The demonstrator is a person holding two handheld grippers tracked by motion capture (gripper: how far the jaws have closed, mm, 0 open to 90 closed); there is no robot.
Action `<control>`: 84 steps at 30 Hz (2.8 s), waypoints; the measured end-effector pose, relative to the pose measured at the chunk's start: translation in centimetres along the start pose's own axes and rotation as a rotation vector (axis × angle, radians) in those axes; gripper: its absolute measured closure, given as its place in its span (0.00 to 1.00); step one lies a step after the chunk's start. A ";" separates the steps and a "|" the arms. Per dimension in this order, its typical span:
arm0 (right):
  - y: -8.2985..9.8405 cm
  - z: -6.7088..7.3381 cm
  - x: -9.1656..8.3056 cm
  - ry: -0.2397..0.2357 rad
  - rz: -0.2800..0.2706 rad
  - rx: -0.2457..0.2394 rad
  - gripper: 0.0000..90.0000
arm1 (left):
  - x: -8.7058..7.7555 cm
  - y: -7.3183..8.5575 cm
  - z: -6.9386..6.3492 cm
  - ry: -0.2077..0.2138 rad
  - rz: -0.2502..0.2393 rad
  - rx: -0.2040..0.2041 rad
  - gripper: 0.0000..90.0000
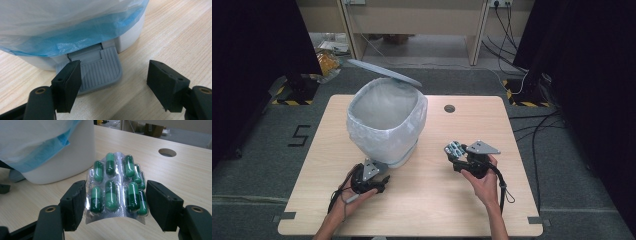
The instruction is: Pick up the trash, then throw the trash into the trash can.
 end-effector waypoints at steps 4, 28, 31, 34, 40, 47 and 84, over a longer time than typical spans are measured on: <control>-0.7 0.6 -0.1 -0.008 -0.012 -0.012 0.38 | 0.0 0.0 0.0 0.001 0.000 0.000 0.30; -6.6 1.4 -1.6 -0.008 -0.084 -0.026 0.38 | 0.0 0.0 0.0 0.000 0.001 0.000 0.30; -7.7 1.5 -2.0 -0.007 -0.098 -0.023 0.38 | 0.0 0.0 0.0 -0.002 -0.001 0.001 0.30; -8.5 1.8 -2.1 -0.014 -0.107 -0.025 0.38 | 0.0 0.0 0.0 -0.002 -0.002 0.000 0.30; -9.7 2.3 -2.3 -0.030 -0.113 -0.031 0.38 | 0.0 0.0 0.0 -0.002 -0.002 0.000 0.30; -11.0 3.0 -2.4 -0.042 -0.124 -0.045 0.37 | 0.0 0.0 0.0 -0.002 -0.002 0.000 0.30; -16.1 6.9 -1.9 -0.090 -0.157 -0.109 0.37 | 0.0 0.0 0.0 0.003 0.002 0.001 0.30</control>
Point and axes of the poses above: each handheld gripper's, and its own axes: x roughly forward along the jaws, y roughly out of its underside, z roughly to its left, the point moved 6 cm from there along x, roughly forward along the jaws, and after that the axes turned 8 degrees about -z, right-handed, at the moved point
